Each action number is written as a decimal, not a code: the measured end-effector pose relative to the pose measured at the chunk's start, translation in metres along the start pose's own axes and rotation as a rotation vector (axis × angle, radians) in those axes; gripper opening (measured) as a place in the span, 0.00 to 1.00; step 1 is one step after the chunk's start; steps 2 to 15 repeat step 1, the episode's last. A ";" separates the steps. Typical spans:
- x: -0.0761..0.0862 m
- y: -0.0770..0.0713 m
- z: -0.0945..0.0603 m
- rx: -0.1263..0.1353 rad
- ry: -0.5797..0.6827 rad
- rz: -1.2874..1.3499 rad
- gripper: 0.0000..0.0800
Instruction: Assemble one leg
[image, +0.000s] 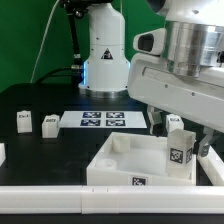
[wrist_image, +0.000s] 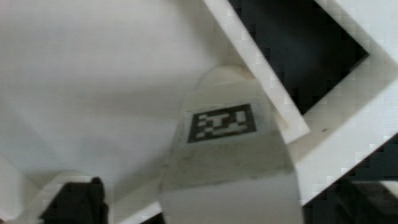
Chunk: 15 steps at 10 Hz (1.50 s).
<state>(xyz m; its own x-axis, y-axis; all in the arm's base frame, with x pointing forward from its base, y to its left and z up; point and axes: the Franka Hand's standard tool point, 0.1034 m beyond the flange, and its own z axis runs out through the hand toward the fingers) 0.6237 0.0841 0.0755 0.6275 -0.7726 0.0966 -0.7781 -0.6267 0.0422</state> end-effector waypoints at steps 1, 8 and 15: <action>0.000 0.000 0.000 0.000 0.000 0.000 0.81; 0.000 0.000 0.000 0.000 0.000 0.000 0.81; 0.000 0.000 0.000 0.000 0.000 0.000 0.81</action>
Offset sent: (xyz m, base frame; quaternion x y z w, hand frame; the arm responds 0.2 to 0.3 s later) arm 0.0000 0.0000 0.0000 0.0000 0.0000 0.0000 1.0000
